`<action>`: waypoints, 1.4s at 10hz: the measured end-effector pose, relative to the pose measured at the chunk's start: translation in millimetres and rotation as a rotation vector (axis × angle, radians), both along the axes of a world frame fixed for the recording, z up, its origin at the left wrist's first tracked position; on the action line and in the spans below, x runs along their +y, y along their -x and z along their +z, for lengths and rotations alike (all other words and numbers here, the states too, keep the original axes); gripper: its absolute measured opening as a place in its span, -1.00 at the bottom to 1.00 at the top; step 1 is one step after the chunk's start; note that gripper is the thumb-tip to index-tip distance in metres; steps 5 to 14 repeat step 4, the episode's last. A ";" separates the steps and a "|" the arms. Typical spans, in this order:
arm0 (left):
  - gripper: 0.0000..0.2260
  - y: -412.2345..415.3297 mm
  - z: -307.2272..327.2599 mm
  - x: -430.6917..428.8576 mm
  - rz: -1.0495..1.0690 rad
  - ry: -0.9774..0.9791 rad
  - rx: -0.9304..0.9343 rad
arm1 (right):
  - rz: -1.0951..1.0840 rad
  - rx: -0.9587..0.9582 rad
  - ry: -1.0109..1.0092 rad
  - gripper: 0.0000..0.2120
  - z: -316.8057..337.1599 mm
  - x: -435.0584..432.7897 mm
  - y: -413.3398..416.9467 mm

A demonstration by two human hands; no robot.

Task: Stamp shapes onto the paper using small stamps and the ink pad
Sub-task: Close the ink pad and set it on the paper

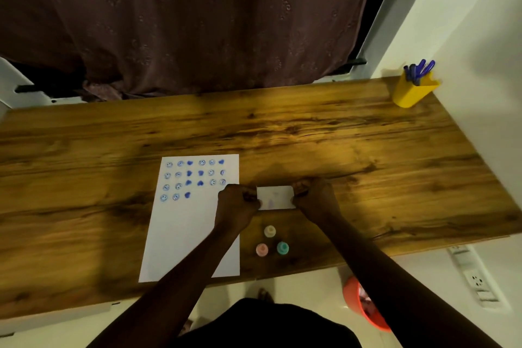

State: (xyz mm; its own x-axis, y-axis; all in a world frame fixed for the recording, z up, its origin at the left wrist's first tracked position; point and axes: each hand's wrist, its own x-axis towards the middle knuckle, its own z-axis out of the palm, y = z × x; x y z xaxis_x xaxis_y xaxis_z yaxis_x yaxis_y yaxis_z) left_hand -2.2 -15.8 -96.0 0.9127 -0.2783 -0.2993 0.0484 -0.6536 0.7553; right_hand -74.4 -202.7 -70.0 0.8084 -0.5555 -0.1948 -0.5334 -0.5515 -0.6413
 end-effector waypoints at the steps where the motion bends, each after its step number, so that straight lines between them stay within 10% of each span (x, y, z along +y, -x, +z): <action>1: -0.78 -1.8 1.3 -1.4 -0.001 -0.008 0.018 | 0.035 0.001 0.045 -0.91 -0.7 0.7 -0.1; 14: -0.78 -18.9 22.2 4.8 0.044 0.021 -0.075 | 0.155 0.054 0.154 -0.80 17.6 0.7 -9.3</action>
